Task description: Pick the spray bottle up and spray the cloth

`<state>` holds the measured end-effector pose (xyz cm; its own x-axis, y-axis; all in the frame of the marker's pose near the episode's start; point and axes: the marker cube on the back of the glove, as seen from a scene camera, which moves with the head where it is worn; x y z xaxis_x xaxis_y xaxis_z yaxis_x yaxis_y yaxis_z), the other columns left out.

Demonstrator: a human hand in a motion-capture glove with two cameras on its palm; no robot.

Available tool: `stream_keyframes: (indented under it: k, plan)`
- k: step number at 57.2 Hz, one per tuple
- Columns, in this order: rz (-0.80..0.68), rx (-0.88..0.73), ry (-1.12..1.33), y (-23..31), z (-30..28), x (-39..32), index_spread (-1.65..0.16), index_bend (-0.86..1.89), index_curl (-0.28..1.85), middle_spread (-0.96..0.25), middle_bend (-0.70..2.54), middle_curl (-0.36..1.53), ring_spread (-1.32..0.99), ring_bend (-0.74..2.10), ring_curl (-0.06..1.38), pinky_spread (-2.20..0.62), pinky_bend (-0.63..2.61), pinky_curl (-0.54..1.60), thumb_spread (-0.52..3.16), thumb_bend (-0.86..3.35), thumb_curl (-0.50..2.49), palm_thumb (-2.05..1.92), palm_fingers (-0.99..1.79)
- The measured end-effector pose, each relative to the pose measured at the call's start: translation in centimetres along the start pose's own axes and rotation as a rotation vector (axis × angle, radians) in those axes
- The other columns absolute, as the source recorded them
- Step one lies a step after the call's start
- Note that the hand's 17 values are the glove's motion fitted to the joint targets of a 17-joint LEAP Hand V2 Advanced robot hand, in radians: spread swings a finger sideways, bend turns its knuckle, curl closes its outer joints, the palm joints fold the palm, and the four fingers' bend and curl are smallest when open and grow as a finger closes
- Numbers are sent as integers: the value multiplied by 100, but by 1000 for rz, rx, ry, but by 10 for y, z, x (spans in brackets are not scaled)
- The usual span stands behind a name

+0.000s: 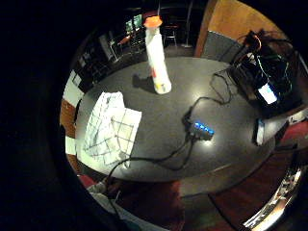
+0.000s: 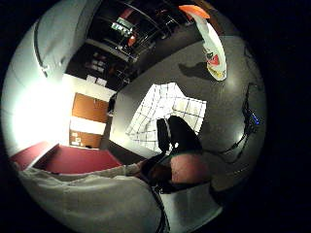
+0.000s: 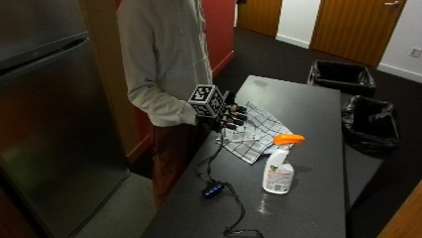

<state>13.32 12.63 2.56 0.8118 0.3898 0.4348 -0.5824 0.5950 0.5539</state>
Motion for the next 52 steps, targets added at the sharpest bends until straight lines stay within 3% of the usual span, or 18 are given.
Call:
stream_keyframes:
  k: [16, 52]
  plan:
    - [140, 132, -267, -29, 7, 16, -34, 11, 22, 2, 23, 34, -4, 33, 29, 16, 38, 36, 104, -3, 41, 68, 10]
    - [341, 214, -496, -98, 62, 31, -26, 12, 21, -1, 29, 36, -3, 37, 30, 15, 37, 36, 101, -3, 40, 65, 17]
